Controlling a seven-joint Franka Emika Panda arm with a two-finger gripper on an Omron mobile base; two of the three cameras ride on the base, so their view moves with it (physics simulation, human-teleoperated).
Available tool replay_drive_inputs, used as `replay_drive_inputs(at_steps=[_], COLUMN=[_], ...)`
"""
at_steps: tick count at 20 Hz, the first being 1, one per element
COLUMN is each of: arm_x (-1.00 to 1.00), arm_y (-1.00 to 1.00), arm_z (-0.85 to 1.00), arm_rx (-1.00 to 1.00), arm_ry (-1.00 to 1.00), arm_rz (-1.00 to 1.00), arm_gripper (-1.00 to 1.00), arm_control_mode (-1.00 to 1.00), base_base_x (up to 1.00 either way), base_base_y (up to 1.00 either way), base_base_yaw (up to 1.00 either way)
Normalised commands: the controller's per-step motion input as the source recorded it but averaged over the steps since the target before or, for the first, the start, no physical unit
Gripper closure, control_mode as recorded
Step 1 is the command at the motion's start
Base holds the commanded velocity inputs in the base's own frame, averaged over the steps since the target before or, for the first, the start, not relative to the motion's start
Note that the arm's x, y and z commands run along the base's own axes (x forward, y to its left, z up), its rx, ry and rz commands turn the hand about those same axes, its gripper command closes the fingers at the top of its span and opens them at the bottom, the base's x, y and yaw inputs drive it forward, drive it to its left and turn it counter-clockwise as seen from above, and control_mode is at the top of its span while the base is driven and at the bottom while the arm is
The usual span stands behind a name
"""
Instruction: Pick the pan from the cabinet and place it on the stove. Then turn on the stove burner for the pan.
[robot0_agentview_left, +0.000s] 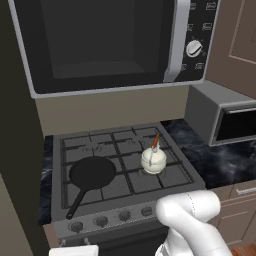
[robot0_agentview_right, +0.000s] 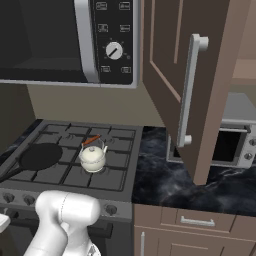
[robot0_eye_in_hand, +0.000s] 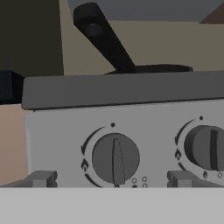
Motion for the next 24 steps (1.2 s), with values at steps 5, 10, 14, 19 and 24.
replay_drive_inputs(at_steps=[5, 10, 14, 19, 24], arm_x=[0.01, 0.00, 0.07, 0.15, 0.18], arm_y=[0.00, -0.03, -0.01, -0.01, 0.00], arm_z=[0.00, 0.00, 0.00, 0.00, 0.00], arm_rx=[-0.01, -0.02, -0.02, -0.03, -0.03], arm_ry=[-0.07, -0.08, -0.07, -0.06, -0.04], arm_rz=[0.00, 0.00, 0.00, 0.00, 0.00], arm_gripper=[-1.00, -1.00, -1.00, -1.00, -1.00], arm_control_mode=[-1.00, -1.00, -1.00, -1.00, -1.00], base_base_x=[0.00, 0.00, 0.00, 0.00, 0.00], base_base_y=[0.00, 0.00, 0.00, 0.00, 0.00], base_base_yaw=[0.00, 0.00, 0.00, 0.00, 0.00])
